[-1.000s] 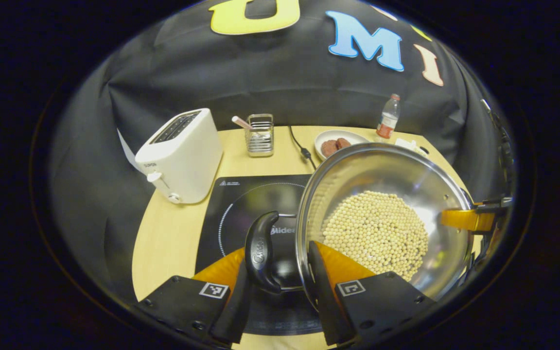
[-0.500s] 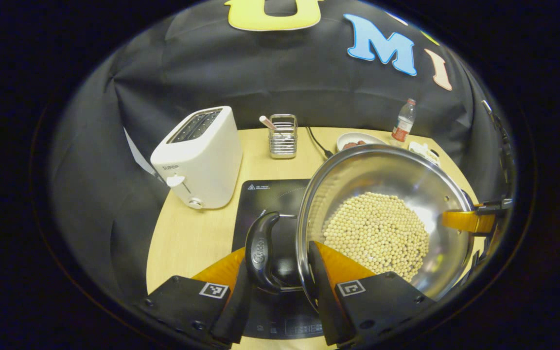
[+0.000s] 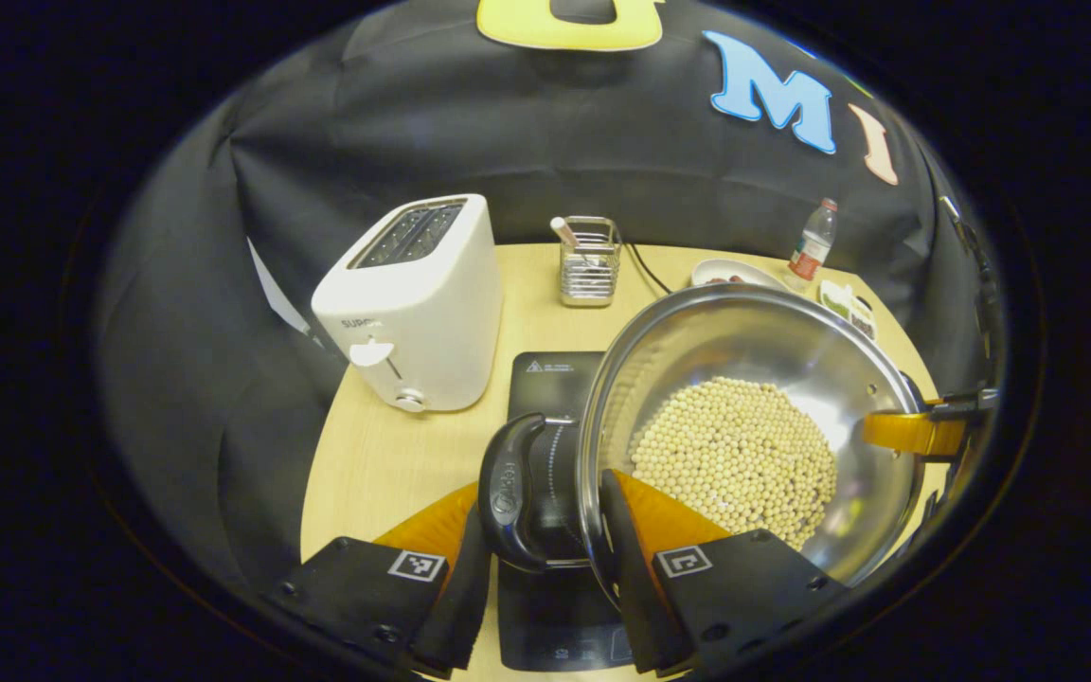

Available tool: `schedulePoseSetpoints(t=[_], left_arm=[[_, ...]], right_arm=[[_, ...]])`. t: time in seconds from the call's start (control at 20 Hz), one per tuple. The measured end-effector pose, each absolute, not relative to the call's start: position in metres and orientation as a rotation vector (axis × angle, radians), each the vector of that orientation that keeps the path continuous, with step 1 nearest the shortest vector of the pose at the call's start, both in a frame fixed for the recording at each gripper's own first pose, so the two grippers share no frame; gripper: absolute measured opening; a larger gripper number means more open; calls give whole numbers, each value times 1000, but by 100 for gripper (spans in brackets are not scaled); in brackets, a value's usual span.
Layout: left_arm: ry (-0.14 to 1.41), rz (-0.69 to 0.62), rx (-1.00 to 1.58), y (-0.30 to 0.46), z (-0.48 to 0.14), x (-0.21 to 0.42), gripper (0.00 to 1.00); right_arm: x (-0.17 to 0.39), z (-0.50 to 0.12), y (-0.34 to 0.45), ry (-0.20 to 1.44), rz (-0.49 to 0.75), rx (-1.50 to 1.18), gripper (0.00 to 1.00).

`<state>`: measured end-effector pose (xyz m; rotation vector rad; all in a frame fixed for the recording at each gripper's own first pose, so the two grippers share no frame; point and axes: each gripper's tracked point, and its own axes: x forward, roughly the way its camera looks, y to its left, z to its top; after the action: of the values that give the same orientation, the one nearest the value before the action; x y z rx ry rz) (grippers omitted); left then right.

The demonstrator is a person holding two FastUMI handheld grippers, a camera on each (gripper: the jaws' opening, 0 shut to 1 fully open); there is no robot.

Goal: First push the handle of the pot to place it horizontally, then grasp the pot with both hands and set it on the induction cooktop.

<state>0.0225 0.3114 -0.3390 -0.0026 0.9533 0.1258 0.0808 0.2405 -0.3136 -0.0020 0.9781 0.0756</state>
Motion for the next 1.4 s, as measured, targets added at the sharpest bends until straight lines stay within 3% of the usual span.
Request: schedulePoseSetpoints(t=[0.15,0.25,1.4], left_arm=[[954,126,0,323,-345,26,63],[953,128,0,329,-347,28,67],[949,136,-20,350,-367,29,65]], right_arm=[[83,-319,252,988,74,-4,59],[84,-322,257,989,74,-4,59],[94,-343,276,975,52,39,59]])
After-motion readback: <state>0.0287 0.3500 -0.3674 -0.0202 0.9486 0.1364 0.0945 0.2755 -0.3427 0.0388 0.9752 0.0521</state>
